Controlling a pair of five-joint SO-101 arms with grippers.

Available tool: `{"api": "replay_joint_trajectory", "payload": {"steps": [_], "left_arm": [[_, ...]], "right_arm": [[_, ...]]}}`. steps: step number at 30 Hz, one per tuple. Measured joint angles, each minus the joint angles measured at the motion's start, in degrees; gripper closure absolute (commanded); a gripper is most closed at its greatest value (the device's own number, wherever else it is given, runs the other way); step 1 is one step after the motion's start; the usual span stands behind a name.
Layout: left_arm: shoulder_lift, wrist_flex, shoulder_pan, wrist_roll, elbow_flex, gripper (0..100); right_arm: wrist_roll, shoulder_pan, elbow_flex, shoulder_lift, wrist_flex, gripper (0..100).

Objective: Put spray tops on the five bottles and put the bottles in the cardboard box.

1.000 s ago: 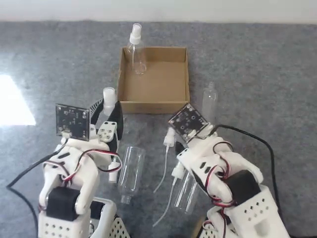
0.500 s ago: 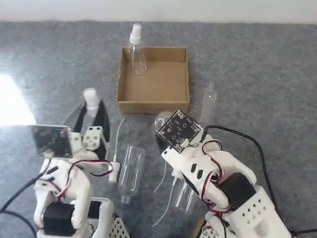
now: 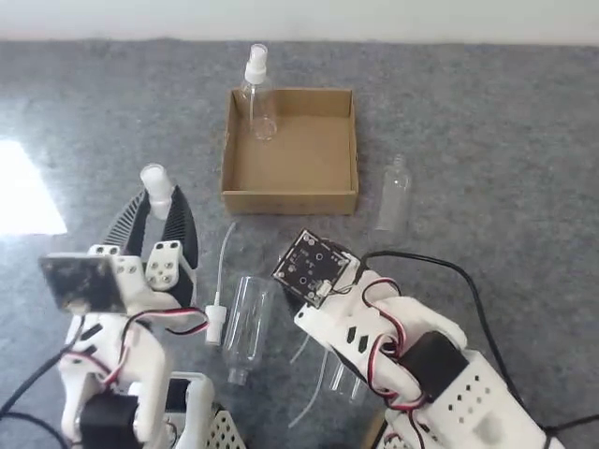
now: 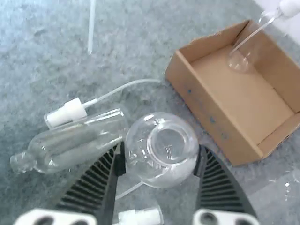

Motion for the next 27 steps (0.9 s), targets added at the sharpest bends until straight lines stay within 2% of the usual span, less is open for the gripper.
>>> {"api": "replay_joint_trajectory", "payload": {"steps": [5,16,21,27], "left_arm": [[-2.4,-2.9,0.1,0.0,0.0,99],[-2.4,-15.0,0.1,1.5,0.0,99],[-2.4,-15.7,0.7,6.5,0.0,99],[-2.7,-14.3,6.9,9.7,0.6,99]], "right_arm": [[0.3,0.0,0.0,0.0,2.9,86.6],[2.3,0.0,0.0,0.0,5.1,86.6],[2.5,-0.1,0.0,0.0,6.2,86.6],[2.5,0.0,0.0,0.0,6.2,86.6]]}}
